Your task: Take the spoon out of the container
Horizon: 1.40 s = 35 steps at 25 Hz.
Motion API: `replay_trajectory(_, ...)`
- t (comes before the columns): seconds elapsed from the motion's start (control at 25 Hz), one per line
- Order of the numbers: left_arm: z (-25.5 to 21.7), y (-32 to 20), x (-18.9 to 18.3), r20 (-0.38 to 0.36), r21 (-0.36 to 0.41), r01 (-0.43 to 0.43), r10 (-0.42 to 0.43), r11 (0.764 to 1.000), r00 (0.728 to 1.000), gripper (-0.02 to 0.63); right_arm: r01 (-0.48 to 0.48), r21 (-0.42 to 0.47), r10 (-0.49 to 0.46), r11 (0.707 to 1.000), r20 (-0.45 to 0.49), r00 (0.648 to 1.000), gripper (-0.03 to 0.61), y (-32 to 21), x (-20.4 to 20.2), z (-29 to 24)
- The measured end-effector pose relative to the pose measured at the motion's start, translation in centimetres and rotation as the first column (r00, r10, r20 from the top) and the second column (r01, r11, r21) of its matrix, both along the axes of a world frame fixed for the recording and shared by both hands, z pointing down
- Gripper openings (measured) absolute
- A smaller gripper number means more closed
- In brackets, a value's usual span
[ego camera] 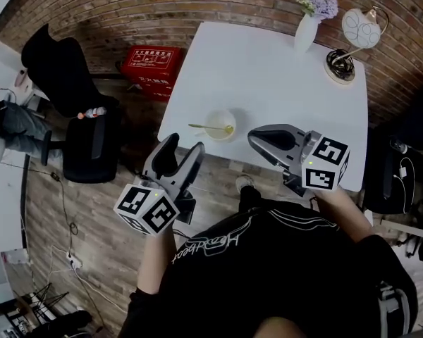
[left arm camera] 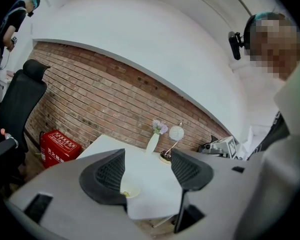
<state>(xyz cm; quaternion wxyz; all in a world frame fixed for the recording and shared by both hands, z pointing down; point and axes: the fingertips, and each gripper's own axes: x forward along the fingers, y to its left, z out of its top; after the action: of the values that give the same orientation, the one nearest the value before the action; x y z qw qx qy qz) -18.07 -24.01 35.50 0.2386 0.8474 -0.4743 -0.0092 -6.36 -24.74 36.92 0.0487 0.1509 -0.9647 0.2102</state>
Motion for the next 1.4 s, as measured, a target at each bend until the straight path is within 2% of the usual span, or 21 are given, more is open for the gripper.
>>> replay_trajectory(0.44,5.3,-5.2,-2.1,0.005,-0.102,0.050,-0.050,0.994,0.999,0.267,-0.013,-0.064,0.011,0.998,-0.028,1.000,-0.003,-4.7,-0.1,2.9)
replay_trajectory(0.96,12.1,-7.3,-3.3,0.011,-0.232,0.087,-0.087,0.969,0.996,0.267,-0.018,-0.107,0.012,0.994,-0.055,0.998,-0.003,-6.5,0.0,5.0)
replay_trajectory(1.24,14.3,-7.6,-3.1,0.006,-0.251,0.084,-0.085,0.964,0.996,0.264,-0.025,-0.126,0.018,0.992,-0.061,0.998,-0.003,-6.8,0.3,5.8)
replay_trajectory(1.4,15.1,-7.8,-3.1,0.001,-0.267,0.089,-0.092,0.960,0.996,0.237,-0.022,-0.130,0.014,0.991,-0.061,0.998,-0.003,-7.0,0.1,5.9)
